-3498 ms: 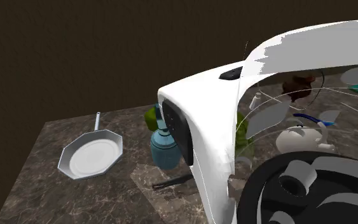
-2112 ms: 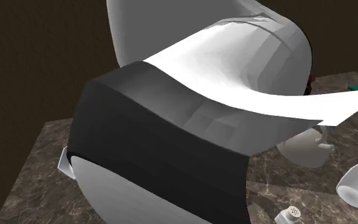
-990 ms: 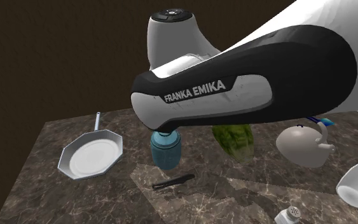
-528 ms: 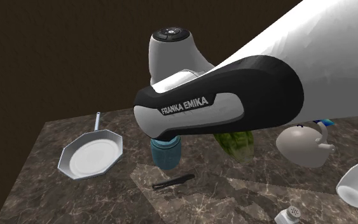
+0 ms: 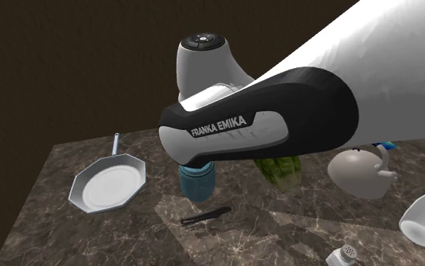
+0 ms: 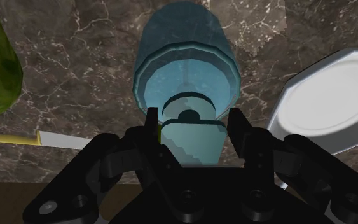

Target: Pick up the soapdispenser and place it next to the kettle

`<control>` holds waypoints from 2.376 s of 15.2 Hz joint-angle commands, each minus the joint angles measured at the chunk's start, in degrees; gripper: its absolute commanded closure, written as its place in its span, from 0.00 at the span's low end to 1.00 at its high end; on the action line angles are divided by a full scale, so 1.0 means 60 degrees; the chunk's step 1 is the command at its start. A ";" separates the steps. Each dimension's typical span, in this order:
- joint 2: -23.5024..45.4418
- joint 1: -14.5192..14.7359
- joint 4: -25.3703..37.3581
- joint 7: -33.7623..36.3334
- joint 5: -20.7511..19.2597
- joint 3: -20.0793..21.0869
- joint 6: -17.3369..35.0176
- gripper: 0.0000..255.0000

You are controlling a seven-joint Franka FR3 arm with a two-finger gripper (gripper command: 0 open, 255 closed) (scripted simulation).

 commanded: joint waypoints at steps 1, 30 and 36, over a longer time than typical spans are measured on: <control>0.0002 0.0000 -0.0001 0.0000 0.0000 0.0000 0.0000 1.00; -0.0945 0.0054 0.1685 -0.0211 0.0014 0.0014 -0.2617 1.00; -0.1041 0.0061 0.2335 -0.0282 0.0040 0.0020 -0.3360 1.00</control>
